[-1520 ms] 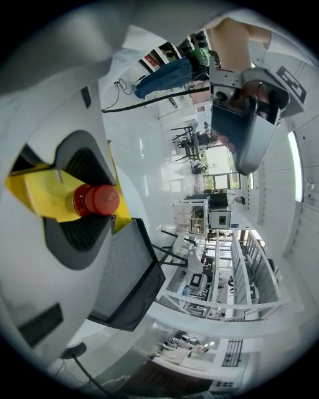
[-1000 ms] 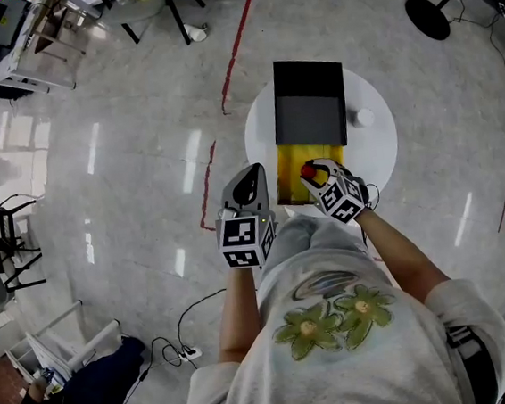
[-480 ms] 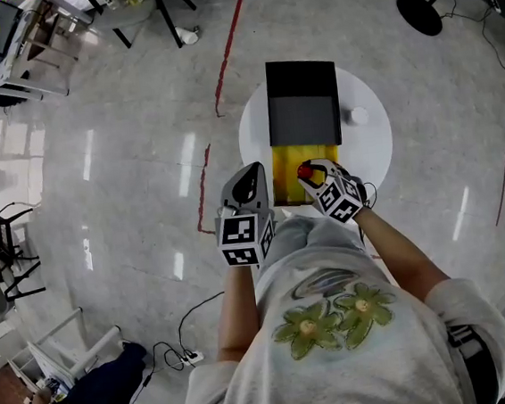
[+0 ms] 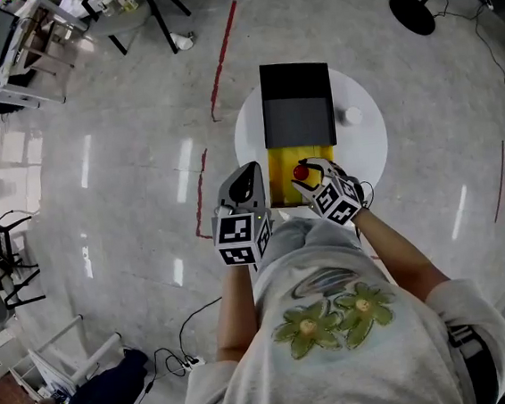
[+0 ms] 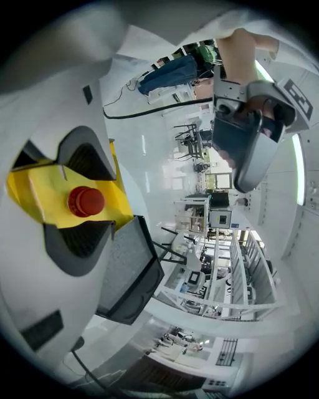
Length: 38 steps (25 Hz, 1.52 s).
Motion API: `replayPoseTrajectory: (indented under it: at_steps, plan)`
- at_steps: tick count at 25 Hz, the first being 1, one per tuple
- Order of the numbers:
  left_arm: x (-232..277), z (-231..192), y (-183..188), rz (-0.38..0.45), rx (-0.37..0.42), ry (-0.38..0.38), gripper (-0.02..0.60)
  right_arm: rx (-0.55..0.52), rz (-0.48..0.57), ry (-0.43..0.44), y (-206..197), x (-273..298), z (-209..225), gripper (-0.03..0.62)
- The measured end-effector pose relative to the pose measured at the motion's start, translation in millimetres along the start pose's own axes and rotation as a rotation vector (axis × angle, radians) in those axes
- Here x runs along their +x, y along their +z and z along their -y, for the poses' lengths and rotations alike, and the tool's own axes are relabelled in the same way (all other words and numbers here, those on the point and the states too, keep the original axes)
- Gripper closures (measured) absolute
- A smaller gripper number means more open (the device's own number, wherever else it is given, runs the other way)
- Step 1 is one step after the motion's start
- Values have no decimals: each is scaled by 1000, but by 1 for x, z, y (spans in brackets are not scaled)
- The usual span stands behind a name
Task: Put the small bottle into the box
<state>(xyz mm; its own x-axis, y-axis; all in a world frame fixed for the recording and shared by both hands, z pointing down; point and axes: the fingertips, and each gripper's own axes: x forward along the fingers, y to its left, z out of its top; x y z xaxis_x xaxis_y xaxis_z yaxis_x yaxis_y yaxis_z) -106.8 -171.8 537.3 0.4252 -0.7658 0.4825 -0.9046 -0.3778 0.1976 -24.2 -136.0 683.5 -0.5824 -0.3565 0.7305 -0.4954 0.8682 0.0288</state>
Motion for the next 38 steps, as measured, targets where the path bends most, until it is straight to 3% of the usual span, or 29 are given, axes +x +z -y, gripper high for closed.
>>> replayPoseTrajectory:
  at_steps: [10, 17, 38]
  plan:
    - [-7, 8, 6, 31, 3, -21, 581, 137, 231, -114, 62, -58, 21, 444]
    - [-6, 19, 19, 63, 15, -38, 581, 201, 375, -233, 94, -104, 42, 588]
    - [-8, 37, 28, 89, 43, -79, 581, 233, 420, -284, 104, -131, 45, 591]
